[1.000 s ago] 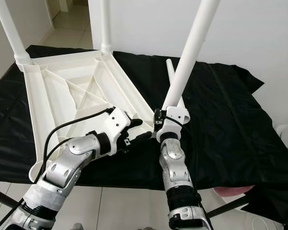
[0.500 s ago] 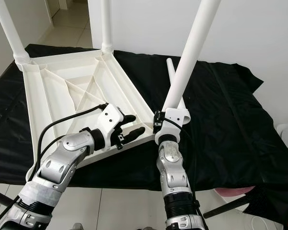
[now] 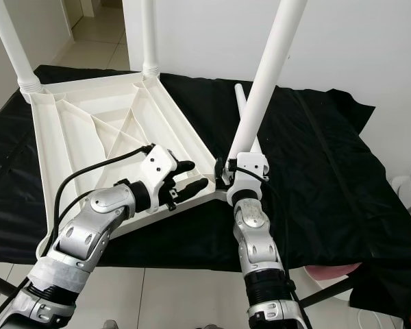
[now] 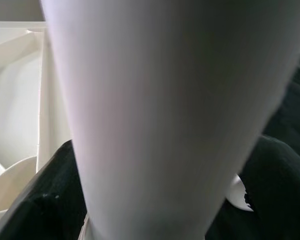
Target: Building children table
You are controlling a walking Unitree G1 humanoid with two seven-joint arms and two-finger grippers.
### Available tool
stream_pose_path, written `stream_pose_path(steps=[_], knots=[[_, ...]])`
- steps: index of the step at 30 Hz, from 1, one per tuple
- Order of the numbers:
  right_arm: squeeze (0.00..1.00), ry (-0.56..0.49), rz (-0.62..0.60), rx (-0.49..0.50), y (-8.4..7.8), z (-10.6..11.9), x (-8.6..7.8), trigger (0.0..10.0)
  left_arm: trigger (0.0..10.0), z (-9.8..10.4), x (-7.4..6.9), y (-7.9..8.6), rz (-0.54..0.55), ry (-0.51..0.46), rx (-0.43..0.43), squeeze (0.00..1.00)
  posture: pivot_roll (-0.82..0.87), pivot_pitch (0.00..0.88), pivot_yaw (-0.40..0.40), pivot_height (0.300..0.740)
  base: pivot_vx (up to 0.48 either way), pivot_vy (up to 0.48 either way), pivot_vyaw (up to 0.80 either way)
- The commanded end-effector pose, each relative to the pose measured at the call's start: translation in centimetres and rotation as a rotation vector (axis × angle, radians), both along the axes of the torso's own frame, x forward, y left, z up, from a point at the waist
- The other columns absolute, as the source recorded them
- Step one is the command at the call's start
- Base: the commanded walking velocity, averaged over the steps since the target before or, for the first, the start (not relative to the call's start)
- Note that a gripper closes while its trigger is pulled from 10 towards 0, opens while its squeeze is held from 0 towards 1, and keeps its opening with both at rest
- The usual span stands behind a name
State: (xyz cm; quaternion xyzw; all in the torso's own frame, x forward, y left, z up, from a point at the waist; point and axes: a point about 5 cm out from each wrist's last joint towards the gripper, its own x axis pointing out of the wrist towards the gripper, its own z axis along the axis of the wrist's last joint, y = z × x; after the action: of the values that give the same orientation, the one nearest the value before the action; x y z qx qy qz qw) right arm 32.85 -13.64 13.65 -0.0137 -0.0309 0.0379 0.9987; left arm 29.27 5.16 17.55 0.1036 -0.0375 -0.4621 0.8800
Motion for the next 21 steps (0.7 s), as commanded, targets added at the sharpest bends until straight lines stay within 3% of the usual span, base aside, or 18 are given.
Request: stream_pose_path(steps=[1,8,9,14,21], knots=[[0.0,0.027,0.072,-0.004,-0.2,-0.4,0.3,10.0,10.0,-0.2,0.1,-0.2,0.048,-0.007,-0.005,0.0,0.03,0.0,-0.082,0.74,0.0,0.0,0.0],[0.0,0.016,0.23,-0.021,-0.7,0.0,0.6,10.0,10.0,-0.5,-0.3,-0.6,0.033,0.002,-0.002,0.0,0.03,0.0,-0.085,0.74,0.0,0.0,0.0],[0.0,0.0,0.302,-0.053,-1.0,0.1,0.7,10.0,10.0,-0.6,-0.5,-0.8,0.024,0.006,-0.001,0.0,0.03,0.0,-0.083,0.74,0.0,0.0,0.0],[0.0,-0.008,0.428,-0.129,-1.8,0.4,1.0,10.0,10.0,-0.8,-0.9,-1.3,0.003,0.015,-0.001,0.0,0.03,0.0,-0.081,0.74,0.0,0.0,0.0],[0.0,0.009,0.525,-0.174,-2.2,0.4,1.4,10.0,10.0,-0.8,-1.0,-1.5,-0.006,0.016,-0.001,0.0,0.04,0.0,-0.08,0.74,0.0,0.0,0.0]])
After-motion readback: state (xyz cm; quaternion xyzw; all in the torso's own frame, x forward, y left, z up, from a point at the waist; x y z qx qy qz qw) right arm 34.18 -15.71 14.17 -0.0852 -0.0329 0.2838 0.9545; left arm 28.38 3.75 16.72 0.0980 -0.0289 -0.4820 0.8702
